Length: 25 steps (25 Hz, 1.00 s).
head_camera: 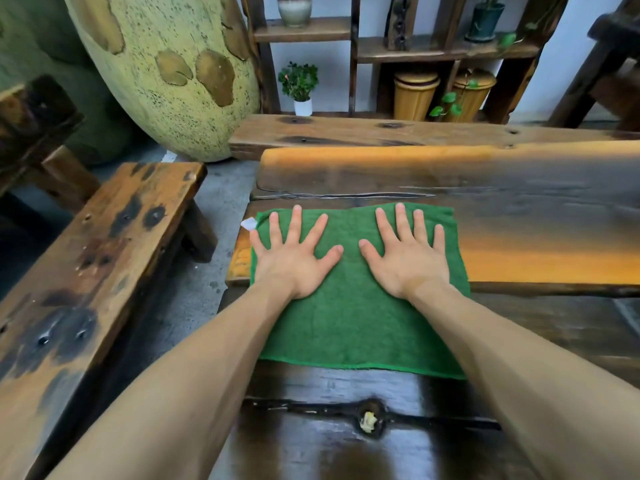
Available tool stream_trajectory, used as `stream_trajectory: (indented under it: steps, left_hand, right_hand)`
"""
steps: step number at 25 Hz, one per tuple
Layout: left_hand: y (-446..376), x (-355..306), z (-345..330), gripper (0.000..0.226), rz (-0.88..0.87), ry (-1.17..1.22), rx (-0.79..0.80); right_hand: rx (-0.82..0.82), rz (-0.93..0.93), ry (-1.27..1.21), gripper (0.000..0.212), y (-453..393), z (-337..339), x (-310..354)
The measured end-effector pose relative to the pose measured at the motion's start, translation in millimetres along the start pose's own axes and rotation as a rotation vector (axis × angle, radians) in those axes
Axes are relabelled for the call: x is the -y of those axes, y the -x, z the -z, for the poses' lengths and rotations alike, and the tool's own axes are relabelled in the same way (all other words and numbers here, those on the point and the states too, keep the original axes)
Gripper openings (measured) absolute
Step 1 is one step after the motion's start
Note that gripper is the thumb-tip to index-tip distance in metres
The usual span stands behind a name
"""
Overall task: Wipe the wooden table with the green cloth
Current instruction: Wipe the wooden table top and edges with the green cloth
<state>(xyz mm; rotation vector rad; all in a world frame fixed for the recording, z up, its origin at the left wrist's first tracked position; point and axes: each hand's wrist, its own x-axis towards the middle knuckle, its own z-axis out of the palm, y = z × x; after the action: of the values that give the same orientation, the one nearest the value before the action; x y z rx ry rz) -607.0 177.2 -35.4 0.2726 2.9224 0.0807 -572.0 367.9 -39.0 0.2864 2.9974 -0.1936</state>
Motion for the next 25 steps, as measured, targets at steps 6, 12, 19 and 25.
stream_trajectory:
  steps: [6, 12, 19, 25]
  left_hand:
    - [-86.6, 10.3, 13.3, 0.074, -0.012, 0.004, -0.031]
    - [-142.9, 11.2, 21.8, 0.075, -0.016, -0.008, -0.067]
    - [-184.4, 7.1, 28.7, 0.074, -0.011, -0.011, -0.092]
    - [-184.1, 4.7, 28.4, 0.07, -0.016, -0.01, -0.233]
  right_hand:
    - [-0.042, -0.005, 0.014, 0.074, -87.2, 6.5, 9.3]
    - [-0.055, -0.006, 0.0, 0.076, -145.9, 13.1, 9.8]
    - [-0.055, -0.019, -0.014, 0.075, -190.1, 19.9, 9.7]
    - [-0.141, -0.022, -0.02, 0.074, -194.9, 21.7, 9.2]
